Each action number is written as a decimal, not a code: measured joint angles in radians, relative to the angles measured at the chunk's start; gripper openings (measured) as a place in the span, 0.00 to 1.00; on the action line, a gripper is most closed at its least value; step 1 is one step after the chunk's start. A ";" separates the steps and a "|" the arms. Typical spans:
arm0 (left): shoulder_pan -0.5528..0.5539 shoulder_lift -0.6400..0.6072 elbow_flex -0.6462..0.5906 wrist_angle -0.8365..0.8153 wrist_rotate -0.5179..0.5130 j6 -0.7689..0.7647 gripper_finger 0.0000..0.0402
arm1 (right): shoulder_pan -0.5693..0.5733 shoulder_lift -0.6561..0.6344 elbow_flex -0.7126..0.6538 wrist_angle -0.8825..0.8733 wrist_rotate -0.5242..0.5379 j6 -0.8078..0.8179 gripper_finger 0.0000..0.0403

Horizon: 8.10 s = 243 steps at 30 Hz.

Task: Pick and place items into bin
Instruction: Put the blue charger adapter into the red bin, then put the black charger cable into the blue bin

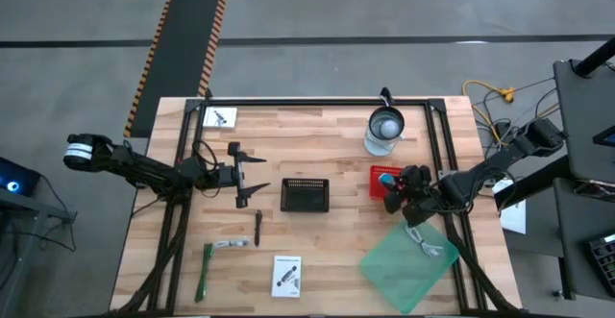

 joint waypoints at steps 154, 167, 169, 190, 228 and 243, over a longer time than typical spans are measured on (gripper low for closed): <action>-0.020 0.046 0.689 -1.569 0.150 -1.656 0.72 | -0.353 -0.004 -0.160 1.295 -0.546 -1.778 0.18; -0.058 0.186 0.762 -1.771 0.210 -1.735 0.72 | -0.353 -0.004 -0.159 1.294 -0.546 -1.778 0.17; -0.069 0.201 0.762 -1.774 0.218 -1.765 0.72 | -0.353 -0.004 -0.159 1.294 -0.546 -1.778 0.17; -0.194 0.348 0.758 -1.790 0.237 -1.889 0.72 | -0.353 -0.004 -0.159 1.292 -0.547 -1.781 0.17; -0.203 0.512 0.743 -1.778 0.174 -1.860 0.72 | -0.353 -0.003 -0.159 1.292 -0.547 -1.800 0.17; -0.203 0.514 0.738 -1.767 0.069 -1.806 0.72 | -0.353 -0.003 -0.159 1.291 -0.547 -1.800 0.17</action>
